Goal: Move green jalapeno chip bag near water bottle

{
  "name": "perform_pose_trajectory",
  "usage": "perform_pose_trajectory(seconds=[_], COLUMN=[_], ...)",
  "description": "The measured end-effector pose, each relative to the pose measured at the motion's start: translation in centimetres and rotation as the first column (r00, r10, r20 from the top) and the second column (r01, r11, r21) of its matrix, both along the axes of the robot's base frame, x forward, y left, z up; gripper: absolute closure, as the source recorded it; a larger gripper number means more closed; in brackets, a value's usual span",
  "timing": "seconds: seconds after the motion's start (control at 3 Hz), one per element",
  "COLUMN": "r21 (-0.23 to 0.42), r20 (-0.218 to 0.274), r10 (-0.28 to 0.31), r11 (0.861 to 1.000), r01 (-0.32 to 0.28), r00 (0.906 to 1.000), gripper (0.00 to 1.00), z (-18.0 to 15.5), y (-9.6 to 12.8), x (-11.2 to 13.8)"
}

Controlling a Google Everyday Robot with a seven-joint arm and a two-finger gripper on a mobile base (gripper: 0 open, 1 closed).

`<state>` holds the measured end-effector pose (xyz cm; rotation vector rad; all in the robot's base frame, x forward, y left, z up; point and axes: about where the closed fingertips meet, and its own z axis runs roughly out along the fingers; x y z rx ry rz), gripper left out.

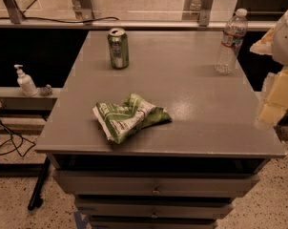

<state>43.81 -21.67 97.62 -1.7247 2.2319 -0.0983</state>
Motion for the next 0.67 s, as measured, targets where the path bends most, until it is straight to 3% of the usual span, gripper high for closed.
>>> perform_pose_trajectory(seconds=[0.67], r21=[0.018], r20=[0.013], r10=[0.015], r11=[1.000], r01=[-0.015], r00=[0.9998], gripper=[0.00], z=[-0.02], y=[-0.13], x=[0.96])
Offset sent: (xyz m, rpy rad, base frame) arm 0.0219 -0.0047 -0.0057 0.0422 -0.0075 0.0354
